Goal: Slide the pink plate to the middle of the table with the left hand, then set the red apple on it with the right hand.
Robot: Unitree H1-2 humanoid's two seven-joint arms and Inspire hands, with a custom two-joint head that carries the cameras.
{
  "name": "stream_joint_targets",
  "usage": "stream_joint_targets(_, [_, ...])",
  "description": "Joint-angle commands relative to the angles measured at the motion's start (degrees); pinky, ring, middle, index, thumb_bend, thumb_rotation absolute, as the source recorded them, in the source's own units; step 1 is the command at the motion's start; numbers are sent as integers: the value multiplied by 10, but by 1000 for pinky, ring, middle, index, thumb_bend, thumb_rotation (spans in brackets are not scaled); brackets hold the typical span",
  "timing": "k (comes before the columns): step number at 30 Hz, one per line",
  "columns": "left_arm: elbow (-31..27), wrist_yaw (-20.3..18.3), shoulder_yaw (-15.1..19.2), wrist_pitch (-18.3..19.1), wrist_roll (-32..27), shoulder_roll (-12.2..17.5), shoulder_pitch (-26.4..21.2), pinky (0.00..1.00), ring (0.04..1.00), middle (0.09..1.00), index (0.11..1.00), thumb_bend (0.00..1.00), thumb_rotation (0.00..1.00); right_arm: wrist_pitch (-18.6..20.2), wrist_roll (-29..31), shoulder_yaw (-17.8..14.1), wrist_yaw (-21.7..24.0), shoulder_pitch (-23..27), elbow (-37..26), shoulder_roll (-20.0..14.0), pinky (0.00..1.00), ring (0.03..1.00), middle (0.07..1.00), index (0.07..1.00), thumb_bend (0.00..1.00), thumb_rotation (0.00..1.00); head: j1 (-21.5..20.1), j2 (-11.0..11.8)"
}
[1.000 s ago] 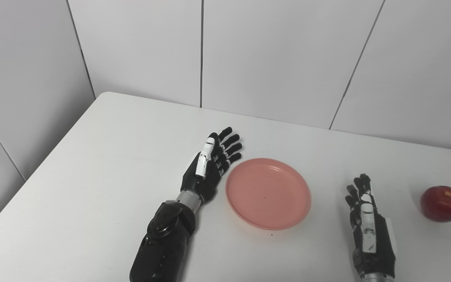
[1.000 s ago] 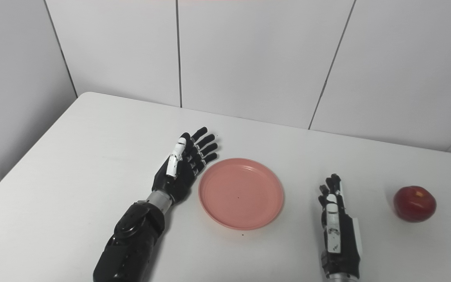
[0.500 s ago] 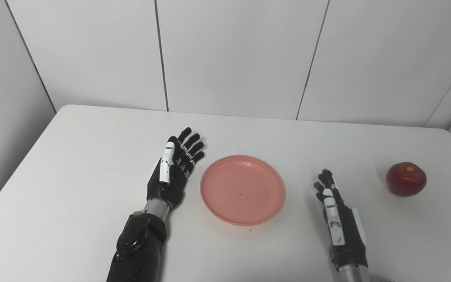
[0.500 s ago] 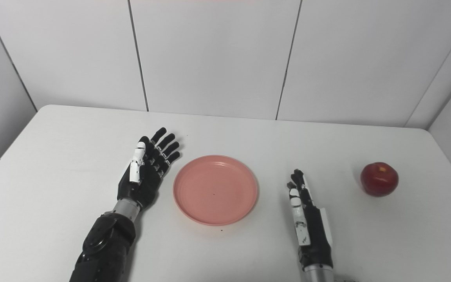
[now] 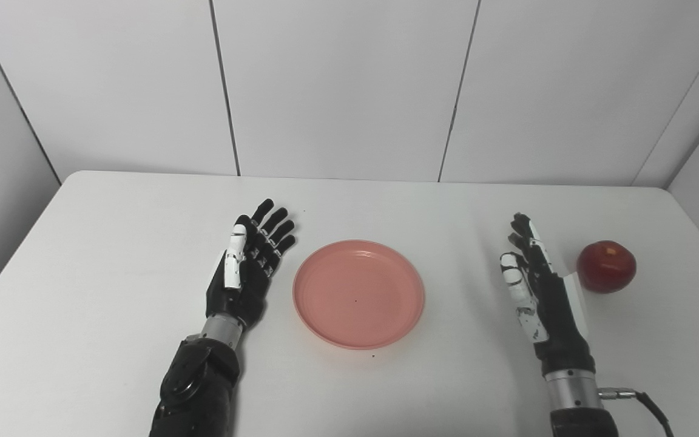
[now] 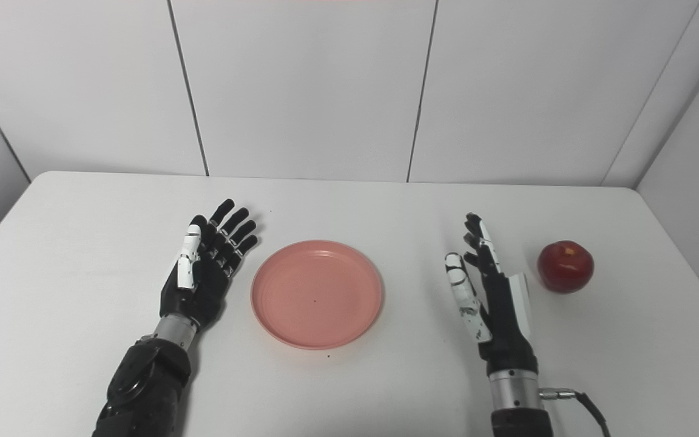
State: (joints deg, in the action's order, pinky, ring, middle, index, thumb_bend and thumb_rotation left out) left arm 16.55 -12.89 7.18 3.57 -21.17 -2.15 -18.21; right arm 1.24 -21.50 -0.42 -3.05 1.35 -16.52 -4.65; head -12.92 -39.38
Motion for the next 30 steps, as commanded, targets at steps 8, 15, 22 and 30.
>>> stream_joint_targets(8, [34,14,12,30,-1,14,19,907,898,905,900,367,1000,38,-61,-29,-5,44,-63,-27,842,897,919,941,572,910,-34,5])
stream_joint_targets(15, [47,6,12,23,-9,23,17,923,915,919,911,368,1000,77,-72,-53,4,61,-95,-43,813,888,919,952,711,706,-59,14])
stream_joint_targets(22, [56,-6,14,22,-15,31,14,944,933,932,923,373,1000,121,-156,-69,-2,77,-115,-68,817,886,911,946,818,547,-72,15])
stream_joint_targets(30, [65,-13,15,16,-22,36,11,940,929,935,926,364,1000,105,-188,-98,-21,72,-103,-100,802,891,949,977,906,505,-86,16])
